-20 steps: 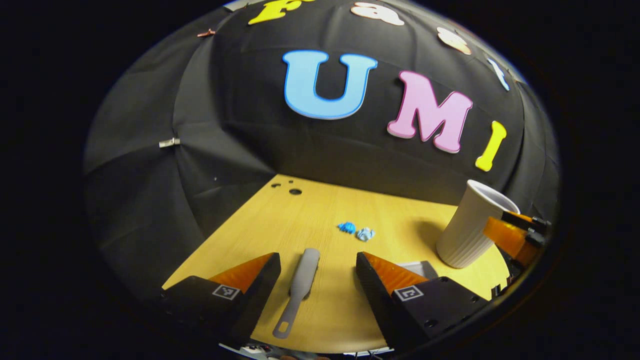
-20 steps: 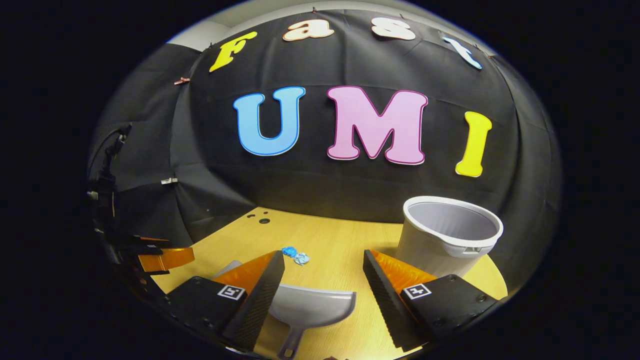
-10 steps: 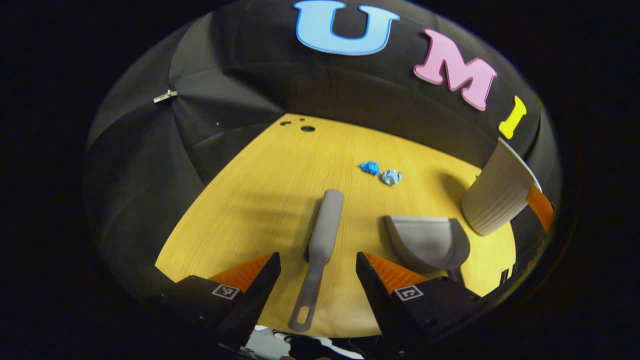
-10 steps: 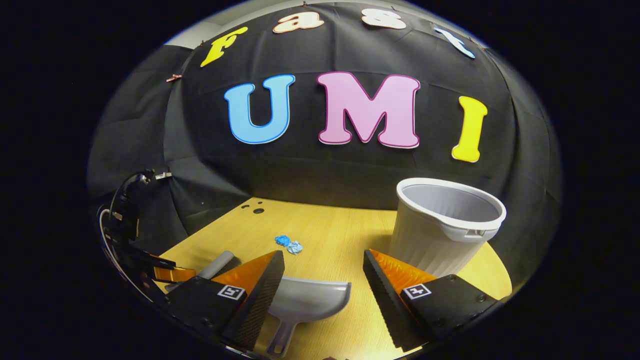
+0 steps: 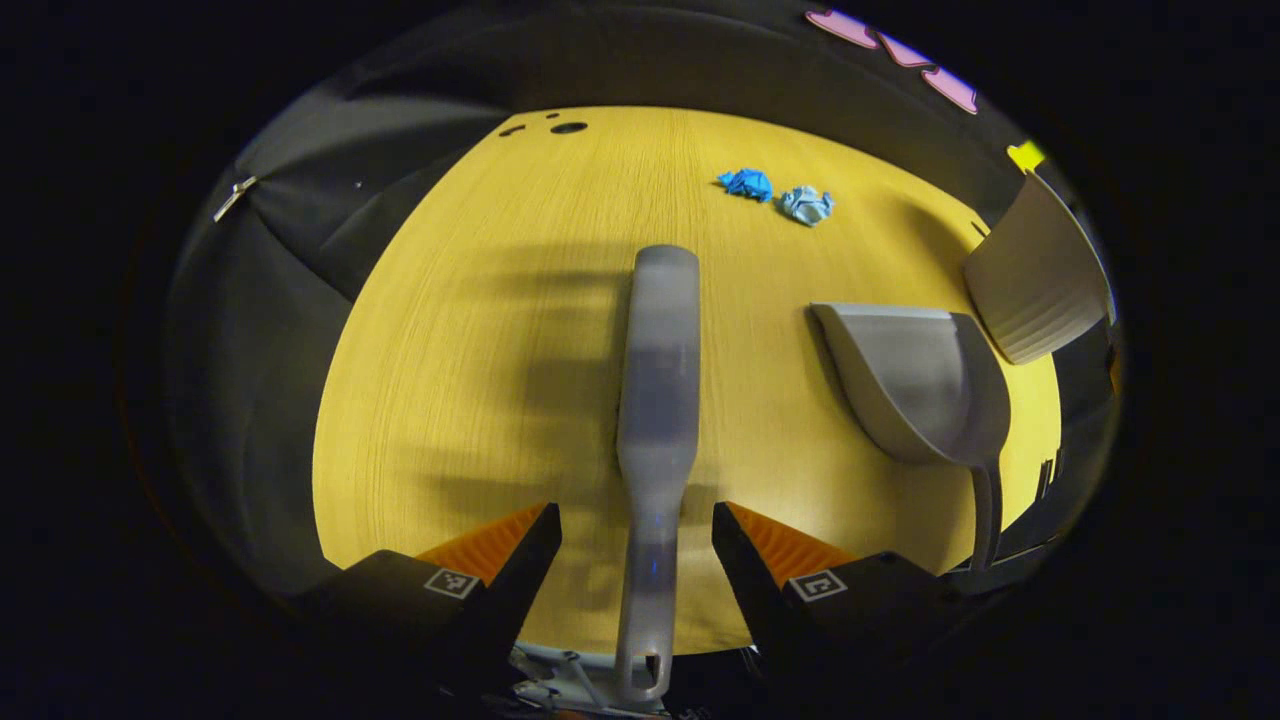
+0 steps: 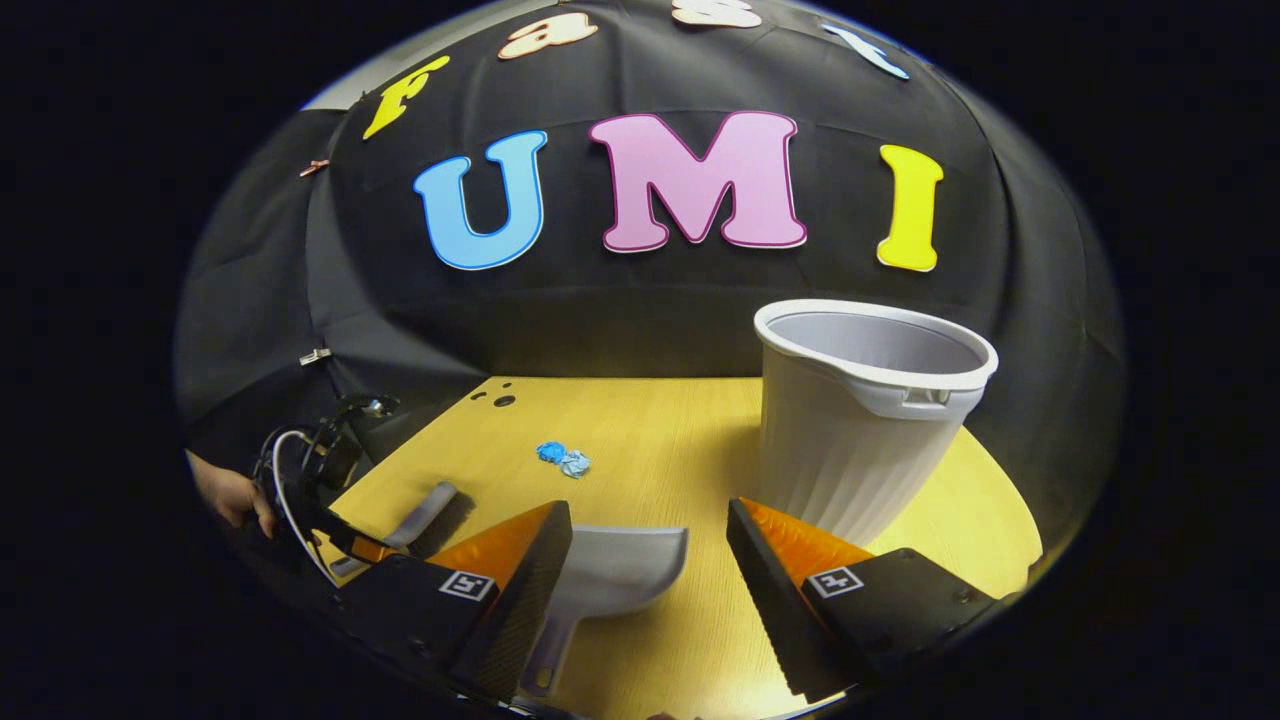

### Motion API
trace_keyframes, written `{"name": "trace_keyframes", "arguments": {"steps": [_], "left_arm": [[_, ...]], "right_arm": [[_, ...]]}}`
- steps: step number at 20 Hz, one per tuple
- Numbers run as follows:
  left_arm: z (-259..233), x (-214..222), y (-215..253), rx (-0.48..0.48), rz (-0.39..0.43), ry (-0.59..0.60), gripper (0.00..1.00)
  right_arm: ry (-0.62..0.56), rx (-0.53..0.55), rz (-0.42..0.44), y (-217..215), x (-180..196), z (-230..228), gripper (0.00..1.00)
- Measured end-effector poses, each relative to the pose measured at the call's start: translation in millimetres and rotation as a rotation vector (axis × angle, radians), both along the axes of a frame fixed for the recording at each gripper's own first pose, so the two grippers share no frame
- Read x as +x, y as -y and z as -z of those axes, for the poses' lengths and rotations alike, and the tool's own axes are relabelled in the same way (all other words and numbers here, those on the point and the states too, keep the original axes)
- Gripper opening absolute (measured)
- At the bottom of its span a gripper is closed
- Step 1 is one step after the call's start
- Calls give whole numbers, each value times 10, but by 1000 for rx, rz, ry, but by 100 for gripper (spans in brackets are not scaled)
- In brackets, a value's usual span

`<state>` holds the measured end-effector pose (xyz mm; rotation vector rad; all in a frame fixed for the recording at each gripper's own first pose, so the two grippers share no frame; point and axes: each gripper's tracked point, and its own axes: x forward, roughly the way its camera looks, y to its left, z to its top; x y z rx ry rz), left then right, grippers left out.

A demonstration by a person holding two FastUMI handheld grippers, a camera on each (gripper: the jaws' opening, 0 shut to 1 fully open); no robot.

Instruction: Pick up the small broom and dustpan from the desktop, sweep the trash into the dustpan with the broom, and then empty the trash into the garbage bin.

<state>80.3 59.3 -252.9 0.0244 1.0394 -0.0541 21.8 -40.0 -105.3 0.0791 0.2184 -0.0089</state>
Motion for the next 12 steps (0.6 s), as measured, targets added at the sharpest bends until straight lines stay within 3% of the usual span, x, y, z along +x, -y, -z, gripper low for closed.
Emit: {"name": "trace_keyframes", "arguments": {"steps": [6, 12], "left_arm": [[156, 94, 79, 56, 65, -137, 92], [239, 122, 74, 62, 65, -161, 58]], "right_arm": [[-36, -10, -12, -32, -95, 95, 97], [-97, -44, -57, -251, -106, 202, 96]]}}
